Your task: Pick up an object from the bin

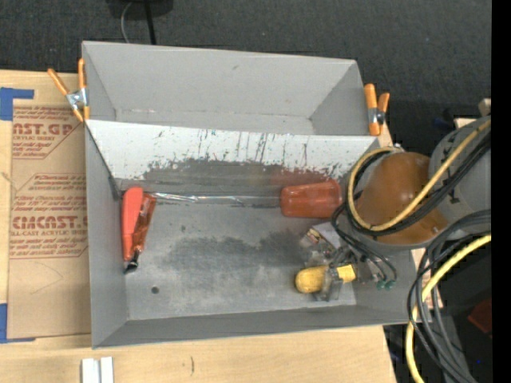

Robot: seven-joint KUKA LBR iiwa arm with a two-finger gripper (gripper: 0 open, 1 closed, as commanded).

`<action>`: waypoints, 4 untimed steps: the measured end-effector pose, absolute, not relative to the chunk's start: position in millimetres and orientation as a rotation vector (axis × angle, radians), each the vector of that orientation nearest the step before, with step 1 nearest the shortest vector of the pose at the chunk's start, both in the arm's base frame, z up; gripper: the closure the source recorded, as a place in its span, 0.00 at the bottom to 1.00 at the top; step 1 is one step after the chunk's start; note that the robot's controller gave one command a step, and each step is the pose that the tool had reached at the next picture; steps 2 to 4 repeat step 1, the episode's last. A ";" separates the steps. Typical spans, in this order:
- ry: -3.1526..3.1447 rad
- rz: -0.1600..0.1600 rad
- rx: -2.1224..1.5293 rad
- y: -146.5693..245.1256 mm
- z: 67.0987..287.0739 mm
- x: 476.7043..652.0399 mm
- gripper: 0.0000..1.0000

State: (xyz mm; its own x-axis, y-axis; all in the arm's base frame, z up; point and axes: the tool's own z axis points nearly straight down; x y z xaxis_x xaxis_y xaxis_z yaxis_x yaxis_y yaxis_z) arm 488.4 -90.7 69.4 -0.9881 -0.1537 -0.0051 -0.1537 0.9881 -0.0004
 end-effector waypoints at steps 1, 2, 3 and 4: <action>3.118 -0.003 -0.244 -102.0 247.5 509.8 1.00; 3.118 -0.003 -0.244 -102.0 247.5 509.8 1.00; 3.118 -0.003 -0.244 -102.0 247.5 509.8 1.00; 3.118 -0.003 -0.244 -102.0 247.5 509.8 1.00</action>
Offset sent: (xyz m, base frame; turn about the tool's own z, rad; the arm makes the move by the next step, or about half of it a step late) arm 0.0000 0.0000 0.0000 0.0000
